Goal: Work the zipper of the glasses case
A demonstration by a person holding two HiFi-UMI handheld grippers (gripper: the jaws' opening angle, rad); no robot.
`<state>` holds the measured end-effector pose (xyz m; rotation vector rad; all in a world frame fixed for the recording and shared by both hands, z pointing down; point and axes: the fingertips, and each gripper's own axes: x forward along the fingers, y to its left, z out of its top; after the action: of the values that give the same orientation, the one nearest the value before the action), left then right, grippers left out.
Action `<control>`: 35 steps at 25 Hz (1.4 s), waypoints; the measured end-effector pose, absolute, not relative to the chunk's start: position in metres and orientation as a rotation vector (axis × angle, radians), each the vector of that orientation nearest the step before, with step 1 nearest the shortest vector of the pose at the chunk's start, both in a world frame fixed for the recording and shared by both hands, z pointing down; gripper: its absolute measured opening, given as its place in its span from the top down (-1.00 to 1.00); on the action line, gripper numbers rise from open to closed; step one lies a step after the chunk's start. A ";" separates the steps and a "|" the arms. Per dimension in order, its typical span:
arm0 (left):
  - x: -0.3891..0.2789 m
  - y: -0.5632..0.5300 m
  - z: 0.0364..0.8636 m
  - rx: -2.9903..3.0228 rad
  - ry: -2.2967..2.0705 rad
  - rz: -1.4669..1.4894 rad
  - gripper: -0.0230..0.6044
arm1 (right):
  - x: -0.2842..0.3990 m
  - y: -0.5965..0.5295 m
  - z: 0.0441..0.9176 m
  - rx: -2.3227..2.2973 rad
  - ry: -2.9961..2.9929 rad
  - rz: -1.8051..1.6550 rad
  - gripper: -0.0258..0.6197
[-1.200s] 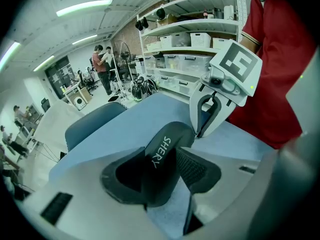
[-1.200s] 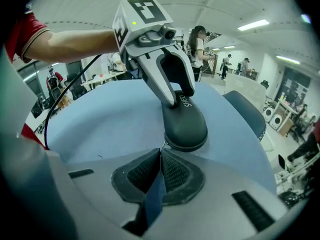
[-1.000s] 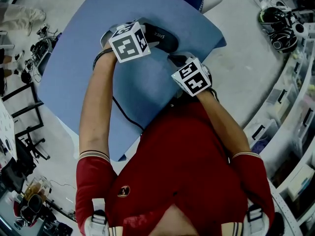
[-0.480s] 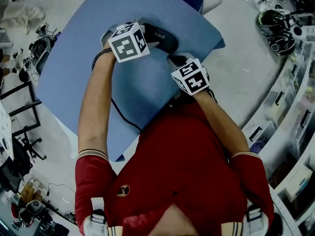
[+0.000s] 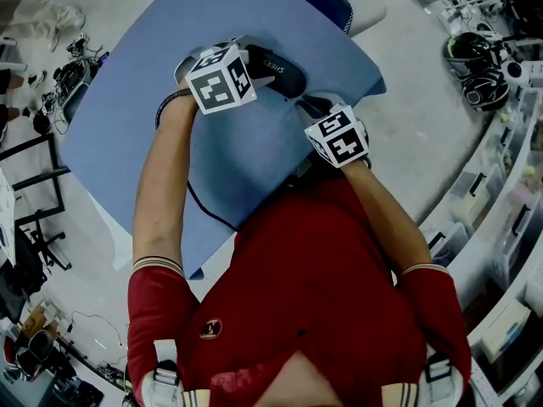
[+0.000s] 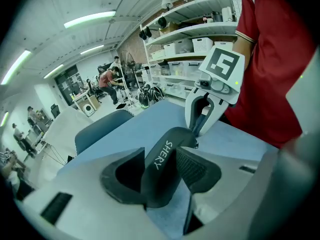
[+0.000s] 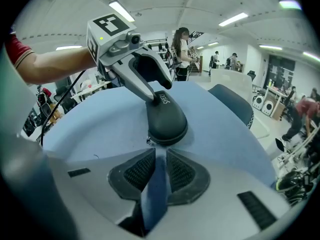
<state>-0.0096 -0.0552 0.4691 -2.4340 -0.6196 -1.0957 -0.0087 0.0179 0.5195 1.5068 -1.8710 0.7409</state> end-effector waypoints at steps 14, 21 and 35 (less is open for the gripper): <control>0.005 -0.055 0.427 -2.709 -0.266 -0.908 0.36 | 0.048 -0.024 0.463 1.466 -2.099 0.476 0.73; 0.017 -0.061 0.394 -2.930 0.117 -0.705 0.36 | 0.058 -0.060 0.419 1.442 -2.351 0.338 0.83; -0.009 -0.070 0.328 -3.035 0.864 -0.182 0.60 | 0.029 -0.073 0.337 1.319 -2.830 0.096 0.92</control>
<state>-0.0093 -0.0699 0.3279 -3.0351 0.8643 -0.1821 0.0289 -0.0734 0.3371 1.3187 -2.8304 0.0963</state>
